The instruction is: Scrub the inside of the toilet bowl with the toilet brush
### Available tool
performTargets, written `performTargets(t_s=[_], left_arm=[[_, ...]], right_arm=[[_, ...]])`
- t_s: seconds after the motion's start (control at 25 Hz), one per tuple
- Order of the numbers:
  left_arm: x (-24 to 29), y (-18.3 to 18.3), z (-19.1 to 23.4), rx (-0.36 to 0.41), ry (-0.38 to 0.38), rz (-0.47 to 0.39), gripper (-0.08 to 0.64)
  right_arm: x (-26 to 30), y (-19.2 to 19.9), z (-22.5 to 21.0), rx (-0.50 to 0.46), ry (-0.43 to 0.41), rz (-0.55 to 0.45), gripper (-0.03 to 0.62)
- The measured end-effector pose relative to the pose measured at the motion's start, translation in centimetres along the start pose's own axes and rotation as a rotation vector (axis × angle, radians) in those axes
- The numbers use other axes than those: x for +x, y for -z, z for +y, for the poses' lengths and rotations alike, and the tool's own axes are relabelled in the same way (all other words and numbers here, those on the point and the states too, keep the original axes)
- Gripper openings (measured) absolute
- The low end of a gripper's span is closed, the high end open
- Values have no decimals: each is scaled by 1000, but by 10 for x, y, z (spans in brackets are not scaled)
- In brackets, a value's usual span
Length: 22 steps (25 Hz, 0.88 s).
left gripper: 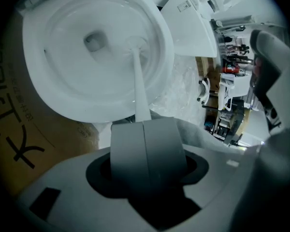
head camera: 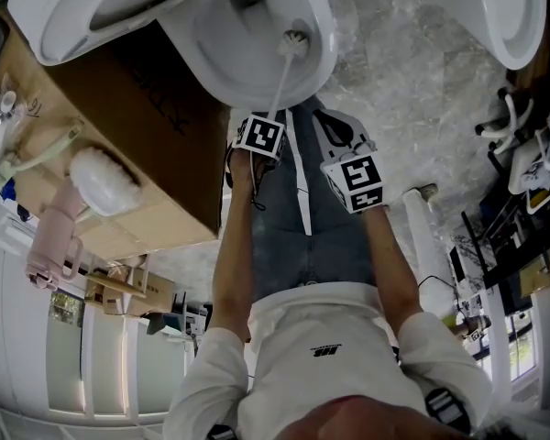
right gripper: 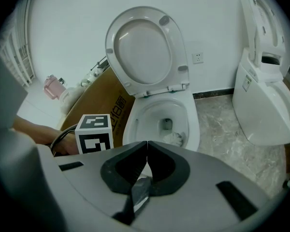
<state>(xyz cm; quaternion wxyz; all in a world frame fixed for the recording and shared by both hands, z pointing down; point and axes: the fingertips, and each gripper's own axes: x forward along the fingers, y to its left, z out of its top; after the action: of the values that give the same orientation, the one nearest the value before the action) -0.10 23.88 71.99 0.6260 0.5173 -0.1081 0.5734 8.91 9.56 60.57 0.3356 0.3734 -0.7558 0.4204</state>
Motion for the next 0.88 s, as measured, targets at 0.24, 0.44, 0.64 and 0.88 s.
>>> performTargets(t_s=[0.24,0.44,0.64,0.88], left_arm=[[4,-7,-10,2,28,16,252],[9,-16,-19,-14,55,32,252],[6,-35,-17,-35,68,-4,252],[-14,-65,-5,-67,84,-55,252]], right_arm=[[3,-2,-2,-2,-9,10,-5],[5,-6,-4,-5,-13,14,-5],[8,-10,-8,-9,-12,15,-5],[9,-13,-13,-12,-10,23,-5]])
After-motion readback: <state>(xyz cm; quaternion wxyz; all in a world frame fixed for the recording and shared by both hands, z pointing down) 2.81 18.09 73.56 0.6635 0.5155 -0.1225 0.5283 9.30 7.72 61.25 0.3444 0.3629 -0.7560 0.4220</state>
